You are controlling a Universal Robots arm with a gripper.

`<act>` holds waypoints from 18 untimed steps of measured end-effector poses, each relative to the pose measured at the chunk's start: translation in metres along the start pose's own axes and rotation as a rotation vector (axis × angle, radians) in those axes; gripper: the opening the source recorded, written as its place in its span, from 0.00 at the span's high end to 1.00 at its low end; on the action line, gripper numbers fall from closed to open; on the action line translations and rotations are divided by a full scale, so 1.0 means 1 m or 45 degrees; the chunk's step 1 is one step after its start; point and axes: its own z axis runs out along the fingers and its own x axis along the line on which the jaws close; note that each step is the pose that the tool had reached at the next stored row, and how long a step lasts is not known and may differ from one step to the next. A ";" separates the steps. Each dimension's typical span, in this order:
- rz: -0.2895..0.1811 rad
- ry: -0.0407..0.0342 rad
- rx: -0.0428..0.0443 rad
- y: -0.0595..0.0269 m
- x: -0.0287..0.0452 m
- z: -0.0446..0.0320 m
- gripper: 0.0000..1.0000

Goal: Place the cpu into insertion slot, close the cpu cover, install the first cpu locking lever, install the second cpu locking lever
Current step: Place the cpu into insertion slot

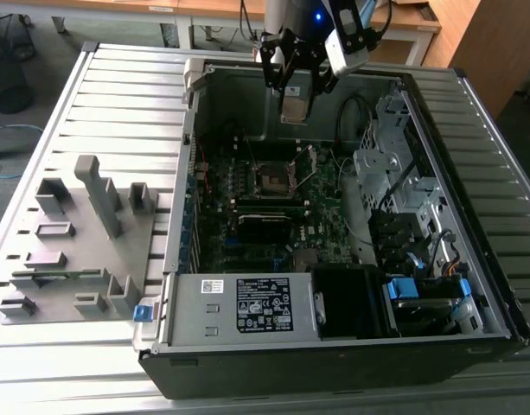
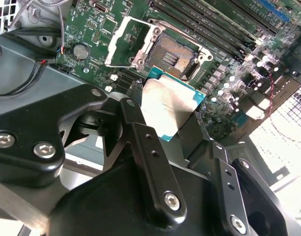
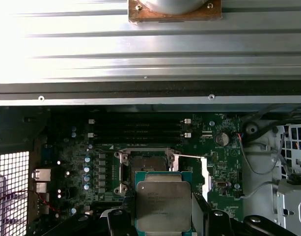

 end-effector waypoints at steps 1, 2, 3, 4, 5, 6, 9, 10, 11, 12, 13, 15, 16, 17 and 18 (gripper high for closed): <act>0.000 0.0001 0.000 -0.0001 0.0000 0.0004 0.46; 0.000 0.0002 0.000 -0.0001 0.0000 0.0009 0.46; 0.000 0.0002 0.000 -0.0002 0.0000 0.0015 0.46; 0.000 0.0002 0.000 -0.0002 0.0000 0.0020 0.46; 0.000 0.0003 0.001 -0.0002 0.0000 0.0021 0.46; 0.000 0.0004 0.001 -0.0002 0.0000 0.0021 0.46; 0.000 0.0002 0.001 -0.0002 0.0000 0.0023 0.46; 0.000 0.0002 0.001 -0.0002 0.0000 0.0024 0.46; 0.000 0.0002 0.000 -0.0003 0.0000 0.0024 0.46; 0.000 0.0001 0.000 -0.0003 0.0000 0.0028 0.46; 0.000 0.0000 0.000 -0.0003 0.0000 0.0033 0.46; 0.000 0.0002 0.000 -0.0004 -0.0001 0.0045 0.46; 0.000 0.0002 0.000 -0.0005 -0.0001 0.0053 0.46; 0.000 0.0002 0.000 -0.0006 -0.0001 0.0061 0.46; 0.000 0.0002 0.000 -0.0007 -0.0001 0.0070 0.46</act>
